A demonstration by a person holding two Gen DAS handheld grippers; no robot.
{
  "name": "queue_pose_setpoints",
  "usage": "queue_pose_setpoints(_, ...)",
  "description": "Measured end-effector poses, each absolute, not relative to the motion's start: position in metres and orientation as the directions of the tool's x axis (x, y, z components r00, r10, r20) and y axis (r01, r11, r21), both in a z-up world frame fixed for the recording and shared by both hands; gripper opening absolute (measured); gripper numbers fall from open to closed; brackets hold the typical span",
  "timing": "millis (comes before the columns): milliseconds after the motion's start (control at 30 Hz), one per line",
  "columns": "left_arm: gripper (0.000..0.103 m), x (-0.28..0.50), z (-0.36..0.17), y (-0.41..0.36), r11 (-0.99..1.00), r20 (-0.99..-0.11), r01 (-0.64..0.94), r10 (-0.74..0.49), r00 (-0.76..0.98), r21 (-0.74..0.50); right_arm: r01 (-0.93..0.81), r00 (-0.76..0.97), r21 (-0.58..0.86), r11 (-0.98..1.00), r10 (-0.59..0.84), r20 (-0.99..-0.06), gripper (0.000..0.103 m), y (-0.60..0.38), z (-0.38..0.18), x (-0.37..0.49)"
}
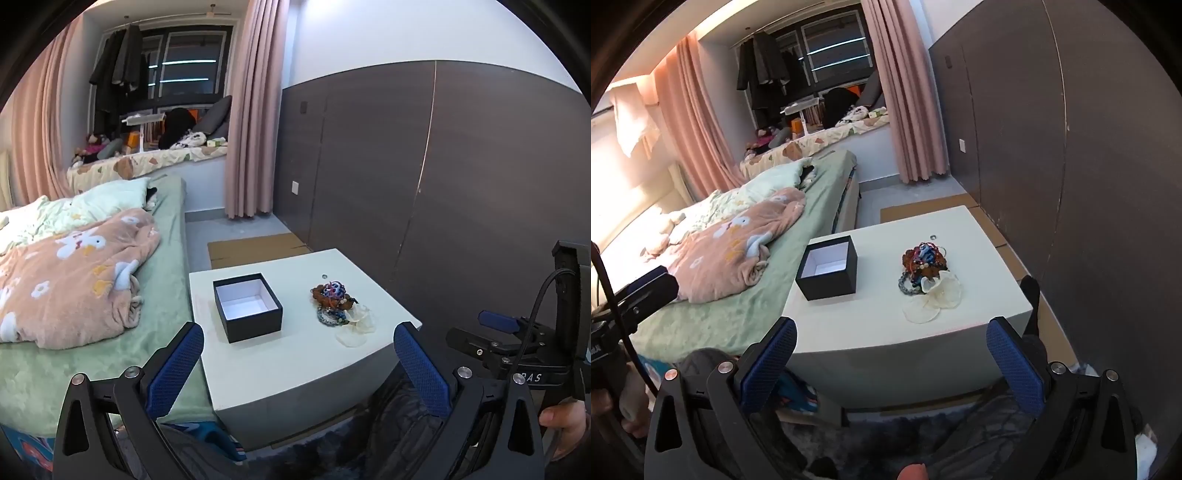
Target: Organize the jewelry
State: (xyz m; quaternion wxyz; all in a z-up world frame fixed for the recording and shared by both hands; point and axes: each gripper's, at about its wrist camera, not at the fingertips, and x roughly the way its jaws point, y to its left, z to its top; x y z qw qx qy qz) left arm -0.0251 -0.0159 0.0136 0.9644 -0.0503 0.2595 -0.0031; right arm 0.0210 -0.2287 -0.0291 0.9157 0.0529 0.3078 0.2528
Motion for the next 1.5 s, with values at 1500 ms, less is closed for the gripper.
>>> queue_pose_setpoints(1500, 0.103, -0.037, 0.01, -0.015, 0.996, -0.489, -0.009, -0.035, 0.871, -0.088, -0.427, 0.713, 0.221, 0.877, 0.477, -0.514, 0.103, -0.235, -0.018, 0.008)
